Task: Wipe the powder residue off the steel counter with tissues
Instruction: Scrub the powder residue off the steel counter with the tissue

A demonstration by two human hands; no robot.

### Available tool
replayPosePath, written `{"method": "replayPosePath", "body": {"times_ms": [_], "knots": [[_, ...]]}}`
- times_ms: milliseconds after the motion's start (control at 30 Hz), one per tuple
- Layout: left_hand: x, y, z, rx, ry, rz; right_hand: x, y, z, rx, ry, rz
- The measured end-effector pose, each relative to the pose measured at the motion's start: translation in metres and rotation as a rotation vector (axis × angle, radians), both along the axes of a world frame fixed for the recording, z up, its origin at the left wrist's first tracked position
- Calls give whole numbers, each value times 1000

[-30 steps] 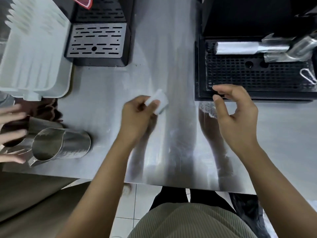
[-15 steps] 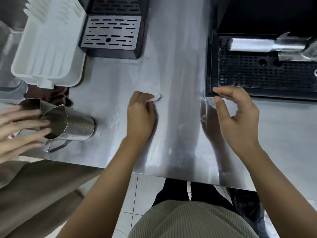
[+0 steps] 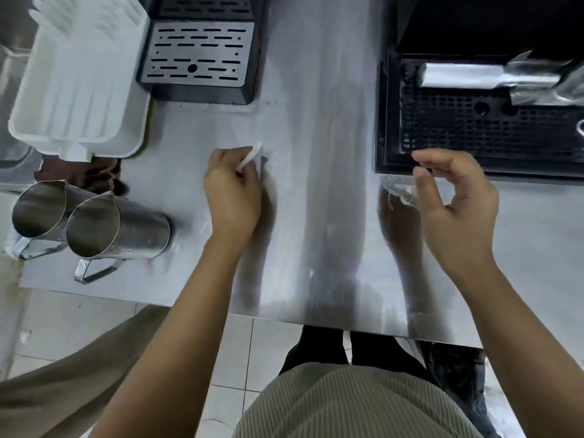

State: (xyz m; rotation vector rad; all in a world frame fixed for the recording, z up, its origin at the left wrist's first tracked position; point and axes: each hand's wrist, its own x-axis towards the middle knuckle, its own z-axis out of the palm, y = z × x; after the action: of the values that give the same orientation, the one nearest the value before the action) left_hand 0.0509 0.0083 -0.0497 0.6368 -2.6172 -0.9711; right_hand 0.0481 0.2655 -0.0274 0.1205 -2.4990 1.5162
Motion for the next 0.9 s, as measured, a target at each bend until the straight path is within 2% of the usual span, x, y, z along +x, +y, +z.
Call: {"method": "replayPosePath", "body": {"times_ms": [33, 133, 300, 433, 533, 667, 833, 900], "knots": [[-4, -6, -4, -52, -8, -19, 0, 1, 0, -6, -4, -8], [-2, 15, -11, -47, 32, -156, 0, 4, -1, -18, -16, -30], [36, 98, -18, 52, 68, -420, -2, 11, 2, -45, -31, -92], [46, 138, -11, 162, -22, -663, -2, 20, 7, -106, -36, -150], [23, 124, -1, 246, -40, -589, 1, 26, 9, -106, -60, -200], [4, 94, 0, 89, 60, -386, 6, 34, 8, -74, -35, -223], [6, 113, -11, -92, -15, -475, 5, 58, -2, 180, 115, -254], [8, 128, -10, -125, -18, -521, 2, 75, -8, 284, 108, -258]]}}
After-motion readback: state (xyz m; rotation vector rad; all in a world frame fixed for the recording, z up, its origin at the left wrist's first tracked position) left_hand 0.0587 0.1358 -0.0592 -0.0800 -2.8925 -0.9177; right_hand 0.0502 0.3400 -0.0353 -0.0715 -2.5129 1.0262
